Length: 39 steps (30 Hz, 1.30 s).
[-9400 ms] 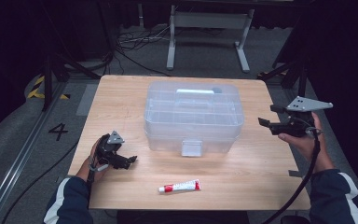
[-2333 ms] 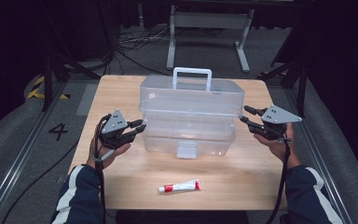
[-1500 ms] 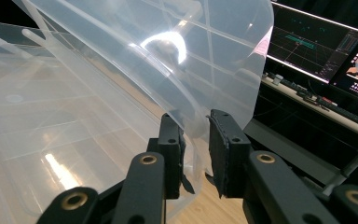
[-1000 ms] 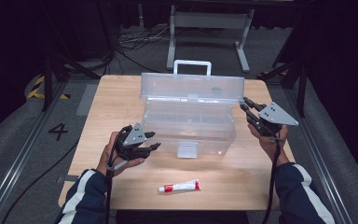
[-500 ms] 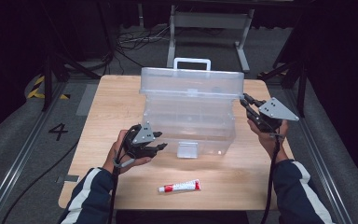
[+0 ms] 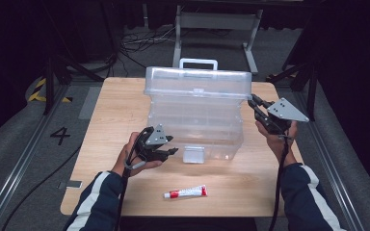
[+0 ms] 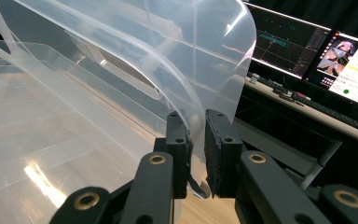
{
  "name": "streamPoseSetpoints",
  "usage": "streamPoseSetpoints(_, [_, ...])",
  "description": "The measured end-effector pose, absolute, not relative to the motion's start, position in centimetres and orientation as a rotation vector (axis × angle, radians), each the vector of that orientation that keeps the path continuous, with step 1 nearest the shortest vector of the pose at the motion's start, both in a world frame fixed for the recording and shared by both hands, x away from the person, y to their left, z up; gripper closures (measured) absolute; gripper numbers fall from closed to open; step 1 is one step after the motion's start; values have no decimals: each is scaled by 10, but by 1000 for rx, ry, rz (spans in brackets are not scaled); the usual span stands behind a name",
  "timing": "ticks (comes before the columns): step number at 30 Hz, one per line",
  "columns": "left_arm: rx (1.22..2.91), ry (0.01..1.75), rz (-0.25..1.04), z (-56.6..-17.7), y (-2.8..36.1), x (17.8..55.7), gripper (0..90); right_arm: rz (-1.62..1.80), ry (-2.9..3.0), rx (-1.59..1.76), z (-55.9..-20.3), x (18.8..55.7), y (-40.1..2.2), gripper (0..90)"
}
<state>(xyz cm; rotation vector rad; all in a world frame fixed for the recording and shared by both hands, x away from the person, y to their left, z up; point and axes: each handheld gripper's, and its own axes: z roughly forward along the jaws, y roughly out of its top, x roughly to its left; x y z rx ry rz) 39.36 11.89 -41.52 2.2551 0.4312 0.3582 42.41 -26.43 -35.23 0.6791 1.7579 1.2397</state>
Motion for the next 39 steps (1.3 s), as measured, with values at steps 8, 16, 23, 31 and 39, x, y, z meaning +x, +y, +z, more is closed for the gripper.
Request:
streamPoseSetpoints(8, [2254,426,354,-414,123,392,627,1244,1758,675,-352,420,-264,808])
streamPoseSetpoints(16, [2281,407,384,-413,127,383,666,1244,1758,654,-348,414,-262,814])
streamPoseSetpoints(23, [2261,404,381,-414,129,382,669,1246,1751,672,-346,416,-262,818])
streamPoseSetpoints(31, [2255,395,382,-415,129,382,670,1249,1744,697,-342,421,-261,823])
streamPoseSetpoints(39, [2251,391,380,-415,130,382,674,1229,1753,724,-334,429,-259,830])
